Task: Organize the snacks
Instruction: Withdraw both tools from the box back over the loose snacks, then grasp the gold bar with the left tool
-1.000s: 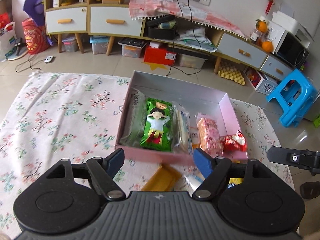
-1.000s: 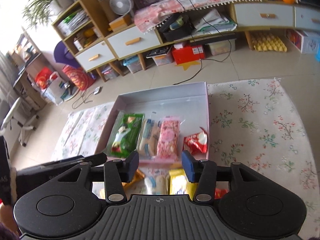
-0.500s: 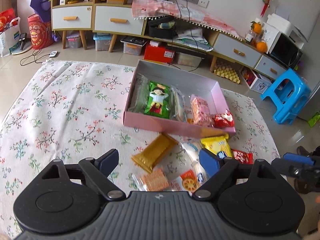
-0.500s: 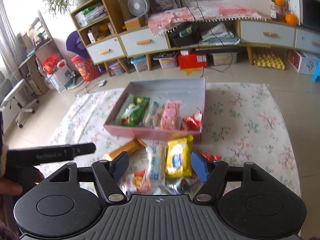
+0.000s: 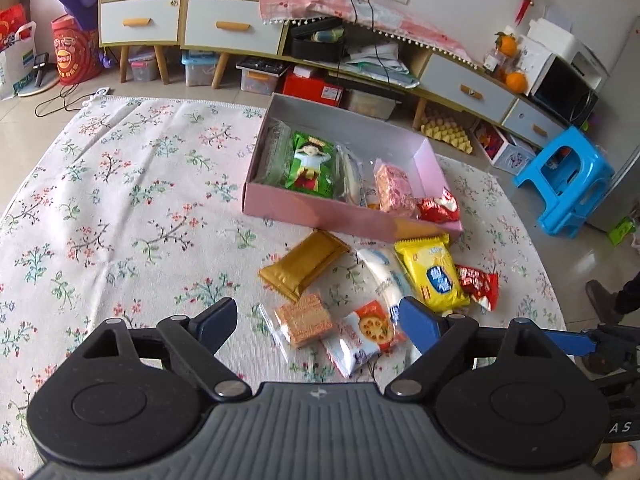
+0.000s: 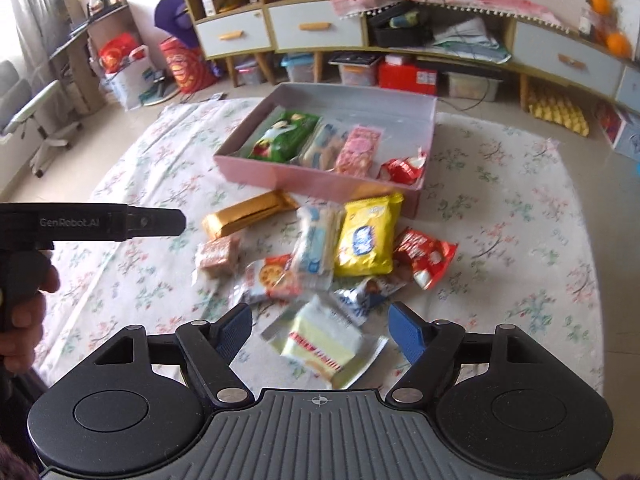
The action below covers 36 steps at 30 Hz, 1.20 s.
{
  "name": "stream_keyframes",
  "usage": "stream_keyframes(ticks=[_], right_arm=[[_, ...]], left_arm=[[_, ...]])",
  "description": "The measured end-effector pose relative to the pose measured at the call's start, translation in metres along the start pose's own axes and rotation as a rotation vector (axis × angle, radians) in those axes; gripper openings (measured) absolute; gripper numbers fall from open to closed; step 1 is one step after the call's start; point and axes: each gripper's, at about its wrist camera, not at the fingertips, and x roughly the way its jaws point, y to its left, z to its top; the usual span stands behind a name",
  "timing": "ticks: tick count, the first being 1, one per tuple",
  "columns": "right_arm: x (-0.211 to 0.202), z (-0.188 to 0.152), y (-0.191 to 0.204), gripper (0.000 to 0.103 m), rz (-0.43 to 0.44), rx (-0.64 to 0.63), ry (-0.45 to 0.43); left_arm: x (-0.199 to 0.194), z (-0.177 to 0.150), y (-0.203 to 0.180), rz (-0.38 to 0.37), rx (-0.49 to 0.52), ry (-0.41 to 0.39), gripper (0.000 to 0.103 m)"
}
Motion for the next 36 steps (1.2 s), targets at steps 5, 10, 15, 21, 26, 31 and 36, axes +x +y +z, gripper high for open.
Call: stream_keyframes(ticks=[5,10,15,21,26,31,36], right_arm=[[0.002,-0.012,0.004,0.077,0.000,-0.016,0.027],[0.007,-0.016,0.001,0.077,-0.006,-0.011,0.042],[0.009,-0.013,-0.008,0.077,-0.026,0.040,0.024],[0.012,-0.007,-0.013,0.077,-0.014,0.090,-0.001],[0.019,-0.003,-0.018,0.077,-0.003,0.146,0.001],[0.024,-0.001,-0.019,0.077,-0.022,0.160,0.000],[0.030,0.001,-0.016,0.077,-0.025,0.145,0.000]], left_arm=[[-0.002,-0.007,-0.005,-0.008,0.026,0.009,0.087],[0.000,-0.006,-0.006,-0.014,0.027,0.016,0.089],[0.007,-0.002,-0.002,0.032,0.025,0.010,0.089],[0.023,0.005,0.000,0.063,0.065,0.034,0.089],[0.050,0.020,-0.005,0.107,0.129,0.053,0.090],[0.087,0.030,-0.004,0.136,0.188,0.094,0.088],[0.109,0.031,0.000,0.116,0.205,0.138,0.067]])
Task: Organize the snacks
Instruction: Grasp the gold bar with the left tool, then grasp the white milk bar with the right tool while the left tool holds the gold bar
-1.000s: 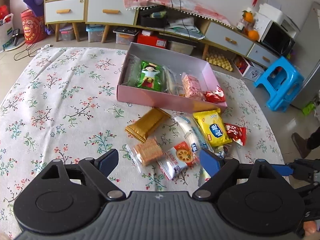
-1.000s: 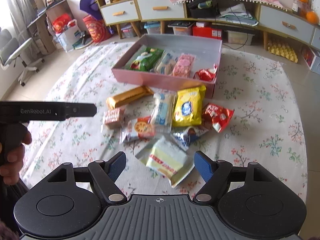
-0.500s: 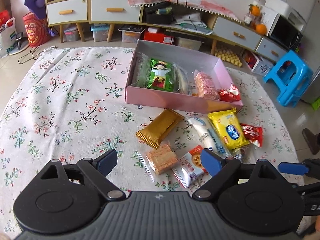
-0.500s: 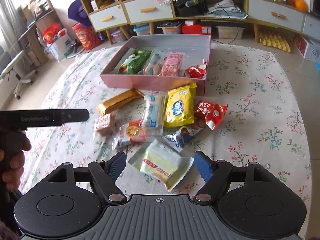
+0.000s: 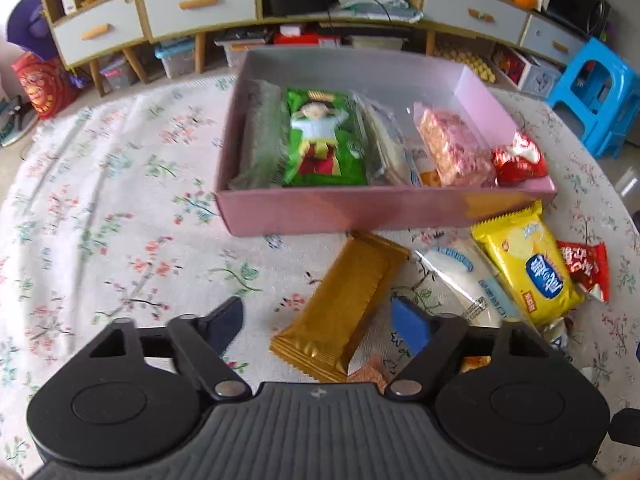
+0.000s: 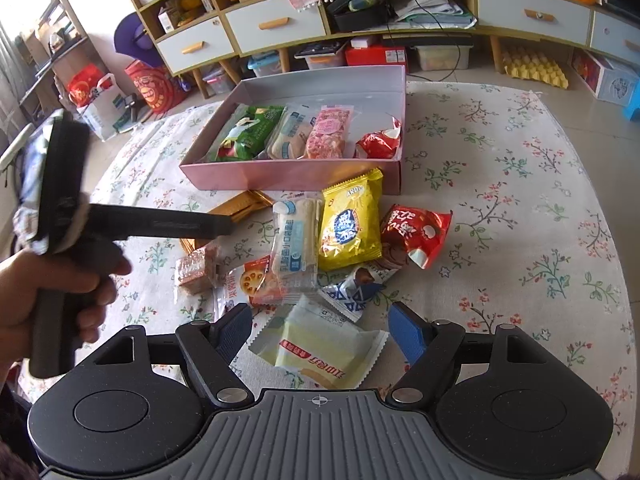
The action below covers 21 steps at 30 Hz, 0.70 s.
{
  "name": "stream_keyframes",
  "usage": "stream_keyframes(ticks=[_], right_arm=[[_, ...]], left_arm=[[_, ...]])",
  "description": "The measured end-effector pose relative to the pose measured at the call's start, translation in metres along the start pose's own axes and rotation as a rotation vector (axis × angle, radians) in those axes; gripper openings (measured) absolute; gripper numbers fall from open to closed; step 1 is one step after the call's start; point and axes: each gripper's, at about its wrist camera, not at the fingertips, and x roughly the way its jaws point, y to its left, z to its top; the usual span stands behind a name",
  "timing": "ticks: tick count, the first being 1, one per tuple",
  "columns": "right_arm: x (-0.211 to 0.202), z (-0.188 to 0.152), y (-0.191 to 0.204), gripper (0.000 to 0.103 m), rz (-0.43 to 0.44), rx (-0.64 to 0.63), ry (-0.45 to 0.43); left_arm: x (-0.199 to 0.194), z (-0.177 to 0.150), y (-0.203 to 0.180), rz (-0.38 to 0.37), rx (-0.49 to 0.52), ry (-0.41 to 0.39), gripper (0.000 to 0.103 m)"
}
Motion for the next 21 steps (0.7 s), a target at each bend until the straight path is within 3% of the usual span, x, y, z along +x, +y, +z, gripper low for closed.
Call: stream_keyframes(ticks=[4,11,21], right_arm=[[0.005,0.004,0.006,0.076,-0.004,-0.029,-0.016],[0.022,0.017,0.024,0.071,0.005,-0.123,-0.047],[0.064,0.037,0.034,0.055,0.037,-0.149,0.004]], left_arm=[[-0.004,-0.006,-0.007,0.031,0.057,-0.006,0.050],[-0.021,-0.009,0.002,-0.063,-0.034,0.008,0.034],[-0.035,-0.012,0.016,-0.107,-0.146,0.002,0.033]])
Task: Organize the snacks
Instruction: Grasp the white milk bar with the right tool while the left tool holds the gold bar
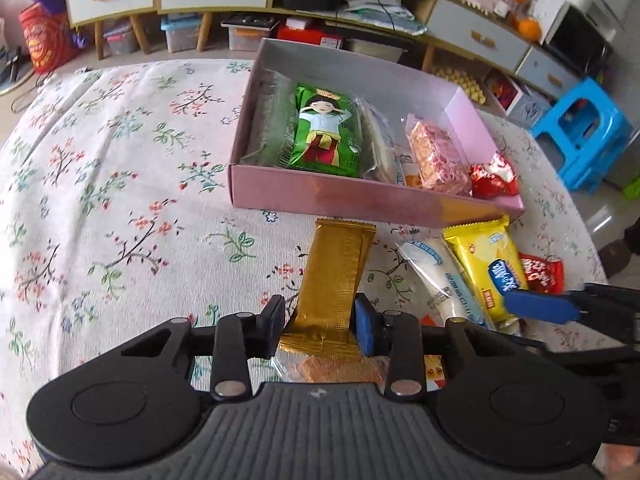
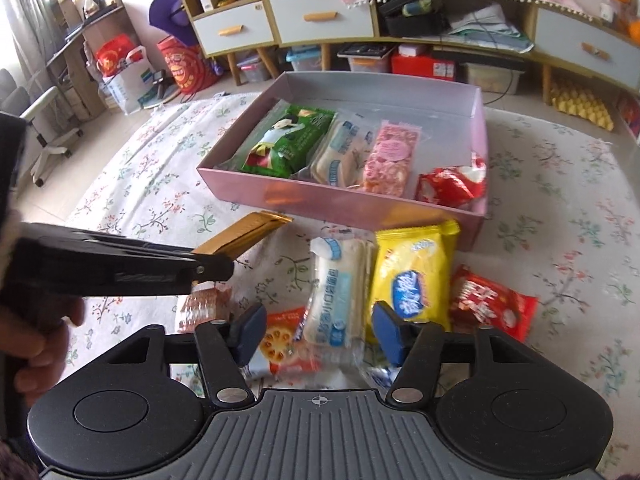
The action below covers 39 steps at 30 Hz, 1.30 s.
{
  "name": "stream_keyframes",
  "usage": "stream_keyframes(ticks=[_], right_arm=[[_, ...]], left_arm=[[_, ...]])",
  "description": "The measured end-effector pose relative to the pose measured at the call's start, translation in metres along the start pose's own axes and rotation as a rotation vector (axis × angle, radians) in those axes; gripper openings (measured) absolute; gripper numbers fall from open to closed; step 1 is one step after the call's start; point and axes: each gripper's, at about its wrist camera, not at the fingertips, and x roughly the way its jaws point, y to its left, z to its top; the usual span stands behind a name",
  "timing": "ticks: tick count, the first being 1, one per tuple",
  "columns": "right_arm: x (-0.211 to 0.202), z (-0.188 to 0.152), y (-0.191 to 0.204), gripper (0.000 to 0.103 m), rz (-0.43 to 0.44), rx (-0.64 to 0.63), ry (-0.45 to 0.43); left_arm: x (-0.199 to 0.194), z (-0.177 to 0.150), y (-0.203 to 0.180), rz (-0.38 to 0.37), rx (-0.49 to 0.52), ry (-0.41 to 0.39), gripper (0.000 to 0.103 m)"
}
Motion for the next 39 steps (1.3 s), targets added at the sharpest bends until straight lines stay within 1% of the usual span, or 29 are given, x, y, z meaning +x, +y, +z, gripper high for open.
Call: stream_keyframes(ticks=[3,5,7,9,12,14,17,20,21,23,26,27,28,31,33,37,39], right_arm=[[0.007,0.001,0.006,0.055,-0.015,-0.029,0.002],[0.015,-0.001,0.007,0.054,-0.028,-0.039,0.018],[0.022,-0.001,0.005,0.045,-0.049,-0.040,0.033],[0.023,-0.001,0.001,0.040,-0.046,-0.018,0.038],[0.022,-0.001,-0.003,0.033,-0.041,0.003,0.046],[0.021,-0.003,-0.005,0.031,-0.036,0.025,0.052],[0.014,-0.002,-0.012,0.026,0.002,0.096,0.057],[0.006,-0.001,-0.022,0.016,0.057,0.180,0.059],[0.004,-0.002,-0.024,0.010,0.073,0.196,0.063],[0.003,-0.003,-0.024,0.009,0.075,0.206,0.068],[0.004,-0.003,-0.015,0.009,0.062,0.137,0.057],[0.003,-0.003,-0.014,0.013,0.053,0.129,0.050],[0.004,-0.003,-0.013,0.021,0.041,0.128,0.040],[0.010,-0.001,-0.012,0.028,0.024,0.107,0.036],[0.018,-0.002,-0.012,0.032,-0.006,0.091,0.048],[0.027,-0.005,-0.012,0.037,-0.009,0.071,0.049],[0.027,-0.006,-0.009,0.037,-0.010,0.059,0.052]], left_arm=[[-0.008,-0.002,-0.001,-0.001,-0.001,-0.023,0.033],[-0.011,-0.001,-0.002,-0.007,-0.003,-0.036,0.033],[-0.012,0.000,-0.004,0.008,0.009,-0.046,0.034],[-0.011,0.000,-0.006,0.036,0.031,-0.056,0.034],[-0.012,0.001,-0.003,0.019,0.018,-0.059,0.034],[-0.016,0.002,-0.002,0.013,0.012,-0.070,0.034],[-0.020,0.003,-0.002,0.019,0.015,-0.089,0.034],[-0.020,0.003,-0.002,0.015,0.018,-0.093,0.034],[-0.020,0.003,-0.001,0.013,0.016,-0.092,0.034],[-0.020,0.003,-0.001,0.012,0.015,-0.092,0.034],[-0.020,0.002,0.000,0.010,0.014,-0.090,0.034],[-0.019,0.002,0.000,0.011,0.014,-0.089,0.034],[-0.020,0.002,0.000,0.010,0.012,-0.090,0.034],[-0.020,0.002,0.001,0.009,0.009,-0.093,0.034],[-0.020,0.002,0.001,0.010,0.007,-0.093,0.034],[-0.019,0.002,0.000,0.009,0.009,-0.090,0.034],[-0.019,0.002,-0.002,0.008,0.010,-0.089,0.034]])
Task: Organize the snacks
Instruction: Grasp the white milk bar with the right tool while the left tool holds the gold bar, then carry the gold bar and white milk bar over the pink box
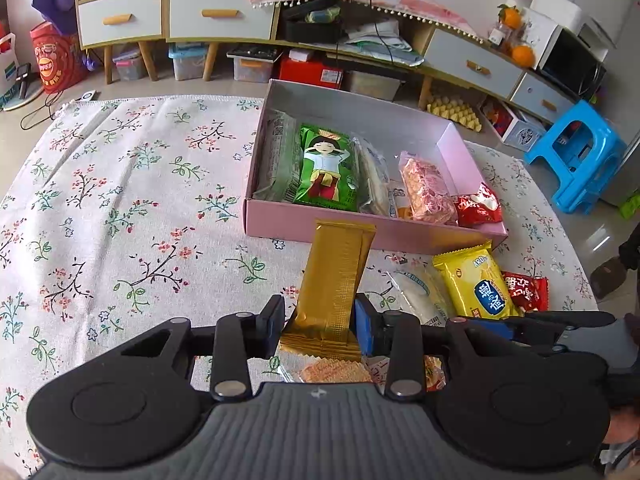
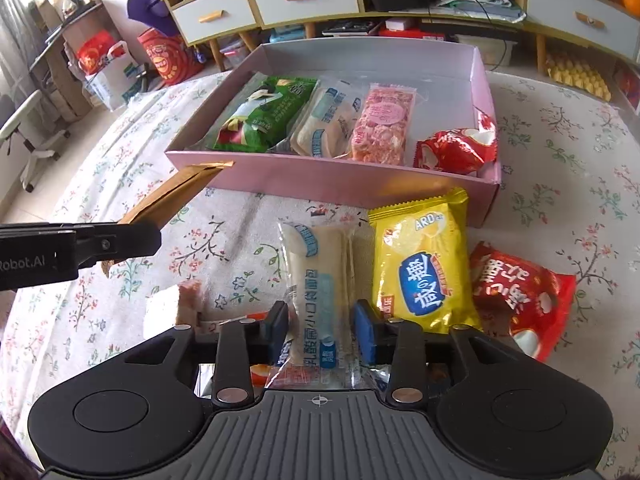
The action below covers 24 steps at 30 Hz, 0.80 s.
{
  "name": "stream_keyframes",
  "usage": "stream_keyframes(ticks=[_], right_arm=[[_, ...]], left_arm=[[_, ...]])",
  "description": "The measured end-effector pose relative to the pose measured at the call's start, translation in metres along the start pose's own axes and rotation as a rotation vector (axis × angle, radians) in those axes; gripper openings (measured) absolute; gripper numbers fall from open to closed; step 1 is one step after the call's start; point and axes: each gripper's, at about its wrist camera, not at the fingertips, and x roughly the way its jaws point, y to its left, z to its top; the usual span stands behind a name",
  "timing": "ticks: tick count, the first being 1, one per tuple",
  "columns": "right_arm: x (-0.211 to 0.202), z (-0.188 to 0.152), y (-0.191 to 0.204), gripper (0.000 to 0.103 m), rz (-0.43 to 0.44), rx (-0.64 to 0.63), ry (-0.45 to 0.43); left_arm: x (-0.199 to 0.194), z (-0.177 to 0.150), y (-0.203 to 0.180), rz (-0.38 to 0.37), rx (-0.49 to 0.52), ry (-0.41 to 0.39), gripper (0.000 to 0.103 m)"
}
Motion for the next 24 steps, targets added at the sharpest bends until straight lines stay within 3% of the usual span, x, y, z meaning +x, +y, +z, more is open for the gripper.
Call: stream_keyframes(ticks=[9,18,24], right_arm=[[-0.009,-0.001,-0.005,0.028,0.084,0.090,0.018],[-0.020,-0.001,-0.018,0.028,0.144,0.216,0.028],[-0.042,0.002,-0.023,0.027,0.214,0.269,-0.016]], left_arm=[[-0.004,0.001,0.004,-0.004,-0.016,-0.017,0.034],[-0.009,0.004,0.005,-0.022,-0.031,-0.029,0.034],[-0.020,0.010,0.011,-0.034,-0.054,-0.076,0.034]])
